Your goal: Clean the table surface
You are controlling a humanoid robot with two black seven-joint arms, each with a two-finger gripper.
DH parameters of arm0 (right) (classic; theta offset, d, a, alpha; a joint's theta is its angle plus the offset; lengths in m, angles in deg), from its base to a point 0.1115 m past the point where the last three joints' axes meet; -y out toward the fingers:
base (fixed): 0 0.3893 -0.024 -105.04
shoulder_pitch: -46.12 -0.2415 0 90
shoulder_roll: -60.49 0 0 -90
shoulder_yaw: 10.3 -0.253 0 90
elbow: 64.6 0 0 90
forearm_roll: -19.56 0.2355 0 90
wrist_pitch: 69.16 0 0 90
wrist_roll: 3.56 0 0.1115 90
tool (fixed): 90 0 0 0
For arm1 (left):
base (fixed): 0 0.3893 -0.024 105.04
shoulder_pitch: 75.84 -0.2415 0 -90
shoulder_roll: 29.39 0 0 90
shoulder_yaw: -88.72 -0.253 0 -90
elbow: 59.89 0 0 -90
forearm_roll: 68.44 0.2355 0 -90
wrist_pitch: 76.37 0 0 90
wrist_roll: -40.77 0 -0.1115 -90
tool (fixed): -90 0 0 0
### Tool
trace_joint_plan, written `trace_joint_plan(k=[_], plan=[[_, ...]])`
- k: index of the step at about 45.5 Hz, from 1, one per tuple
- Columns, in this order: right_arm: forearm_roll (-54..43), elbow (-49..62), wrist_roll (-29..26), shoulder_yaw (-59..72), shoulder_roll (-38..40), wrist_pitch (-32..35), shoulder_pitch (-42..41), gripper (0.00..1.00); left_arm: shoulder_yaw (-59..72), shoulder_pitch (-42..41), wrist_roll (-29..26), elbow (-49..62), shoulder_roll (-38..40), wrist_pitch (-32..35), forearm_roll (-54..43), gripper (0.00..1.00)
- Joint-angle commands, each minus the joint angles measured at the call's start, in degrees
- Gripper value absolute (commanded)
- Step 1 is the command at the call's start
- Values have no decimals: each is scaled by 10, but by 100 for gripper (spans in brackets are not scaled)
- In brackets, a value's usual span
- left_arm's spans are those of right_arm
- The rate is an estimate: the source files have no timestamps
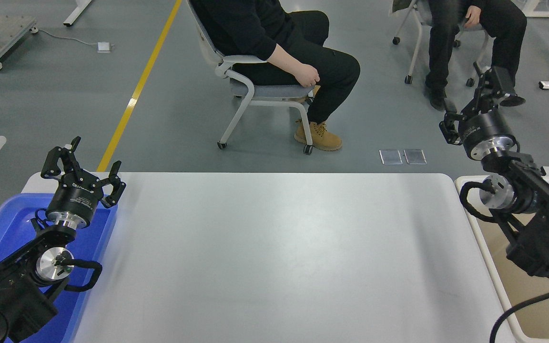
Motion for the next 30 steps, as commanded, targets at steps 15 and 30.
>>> trace_joint_plan(k=[15, 30], plan=[[-2, 19, 83, 43, -12, -2, 73, 99, 0, 0, 0, 0, 0, 0, 0, 100], [2, 19, 82, 40, -11, -3, 71, 99, 0, 0, 0, 0, 0, 0, 0, 100]])
